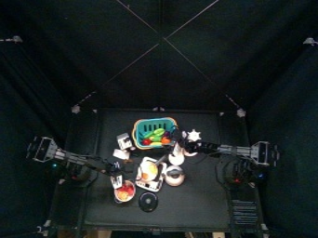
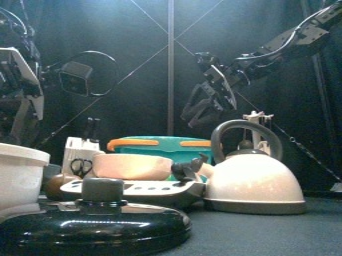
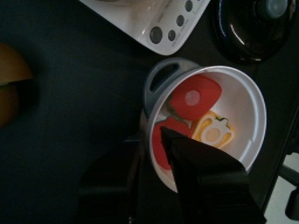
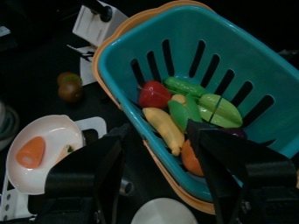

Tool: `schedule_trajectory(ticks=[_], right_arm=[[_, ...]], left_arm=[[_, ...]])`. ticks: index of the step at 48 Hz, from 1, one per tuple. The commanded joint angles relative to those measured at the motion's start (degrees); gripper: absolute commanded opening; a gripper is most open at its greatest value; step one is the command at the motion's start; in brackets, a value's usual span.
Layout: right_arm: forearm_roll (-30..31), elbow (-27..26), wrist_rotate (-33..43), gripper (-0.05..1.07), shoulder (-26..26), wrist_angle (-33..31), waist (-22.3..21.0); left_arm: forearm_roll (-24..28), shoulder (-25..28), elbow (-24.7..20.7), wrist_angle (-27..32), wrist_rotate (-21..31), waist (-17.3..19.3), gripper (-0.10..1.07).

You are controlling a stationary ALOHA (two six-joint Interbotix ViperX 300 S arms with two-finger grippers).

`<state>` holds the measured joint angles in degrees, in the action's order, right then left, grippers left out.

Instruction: Place pairing knife onto stove

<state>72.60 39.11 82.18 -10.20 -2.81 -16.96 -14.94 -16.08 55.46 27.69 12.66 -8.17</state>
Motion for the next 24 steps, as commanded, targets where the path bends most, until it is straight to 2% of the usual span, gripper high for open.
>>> schedule_trajectory(ticks=[1, 13, 24], right_arm=[[-0.1, -0.4, 0.1, 0.88, -1.7, 0.0, 0.1], [-0.1, 0.3, 0.1, 0.88, -1.8, 0.0, 0.5], [-0.1, 0.3, 0.0, 0.88, -2.0, 0.0, 0.6]], left_arm=[[1.0, 0.3, -1.8, -0.4, -0.1, 0.7, 0.77], [6.9, -3.1, -1.8, -0.5, -0.1, 1.8, 0.92], [12.0, -10.1, 0.7, -5.2, 0.1, 1.8, 0.94]])
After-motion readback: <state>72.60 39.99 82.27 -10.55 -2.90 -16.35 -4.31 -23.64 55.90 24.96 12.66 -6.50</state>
